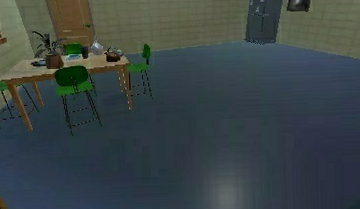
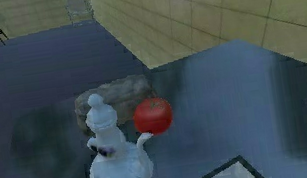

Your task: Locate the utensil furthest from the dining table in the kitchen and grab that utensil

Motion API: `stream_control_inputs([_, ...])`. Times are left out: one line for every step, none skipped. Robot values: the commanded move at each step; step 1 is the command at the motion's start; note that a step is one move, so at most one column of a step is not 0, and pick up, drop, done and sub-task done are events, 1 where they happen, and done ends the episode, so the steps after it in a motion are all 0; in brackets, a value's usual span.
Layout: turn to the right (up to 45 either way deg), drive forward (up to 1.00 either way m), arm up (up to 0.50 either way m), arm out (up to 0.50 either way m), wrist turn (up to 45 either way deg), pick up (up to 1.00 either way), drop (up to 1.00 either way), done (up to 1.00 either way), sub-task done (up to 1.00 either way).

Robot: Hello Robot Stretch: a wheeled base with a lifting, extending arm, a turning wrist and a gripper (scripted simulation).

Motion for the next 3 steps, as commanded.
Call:
stream_control_inputs([0.0, 0.0, 0.38, 0.0, 0.0, 0.0, 0.0, 0.0, 0.0])
stream_control_inputs([0.0, 0.0, 0.0, 0.0, 45.0, 0.0, 0.0, 0.0, 0.0])
stream_control_inputs([0.0, 0.0, 0.0, 0.0, 45.0, 0.0, 0.0, 0.0, 0.0])
